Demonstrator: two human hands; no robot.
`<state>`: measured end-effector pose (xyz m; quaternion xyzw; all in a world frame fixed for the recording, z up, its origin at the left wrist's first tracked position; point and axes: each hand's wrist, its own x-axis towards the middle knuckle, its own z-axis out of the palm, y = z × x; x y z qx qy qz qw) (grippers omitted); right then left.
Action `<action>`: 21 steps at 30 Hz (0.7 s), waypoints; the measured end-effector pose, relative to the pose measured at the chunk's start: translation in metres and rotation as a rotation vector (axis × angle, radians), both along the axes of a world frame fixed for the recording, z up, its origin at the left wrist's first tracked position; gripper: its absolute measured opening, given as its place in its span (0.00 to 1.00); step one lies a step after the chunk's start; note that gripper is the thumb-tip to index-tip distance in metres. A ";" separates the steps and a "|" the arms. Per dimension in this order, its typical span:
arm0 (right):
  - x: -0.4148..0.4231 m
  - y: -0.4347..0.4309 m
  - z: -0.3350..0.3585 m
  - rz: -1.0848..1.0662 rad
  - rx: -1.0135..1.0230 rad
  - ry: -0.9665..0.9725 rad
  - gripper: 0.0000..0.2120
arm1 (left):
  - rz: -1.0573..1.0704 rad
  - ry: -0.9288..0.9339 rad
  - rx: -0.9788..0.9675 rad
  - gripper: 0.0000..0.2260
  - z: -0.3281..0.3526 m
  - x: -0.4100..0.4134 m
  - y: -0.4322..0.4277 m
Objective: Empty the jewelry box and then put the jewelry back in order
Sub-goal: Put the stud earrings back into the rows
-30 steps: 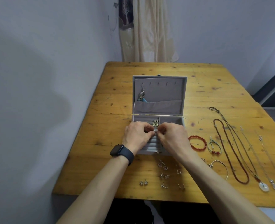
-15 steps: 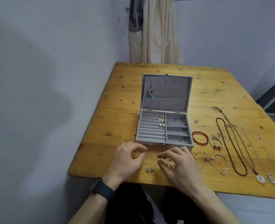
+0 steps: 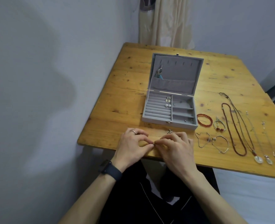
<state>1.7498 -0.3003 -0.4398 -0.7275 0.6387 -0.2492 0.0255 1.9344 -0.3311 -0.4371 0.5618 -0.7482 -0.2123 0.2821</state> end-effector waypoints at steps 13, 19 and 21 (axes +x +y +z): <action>-0.026 -0.028 0.019 -0.033 -0.051 -0.326 0.05 | -0.028 0.098 0.103 0.03 0.046 0.002 -0.046; -0.038 -0.088 0.040 -0.056 -0.021 -0.266 0.04 | -0.043 -0.217 0.027 0.05 0.066 -0.015 -0.117; -0.037 -0.106 0.040 -0.049 -0.006 -0.207 0.06 | -0.054 -0.364 -0.032 0.06 0.067 -0.024 -0.134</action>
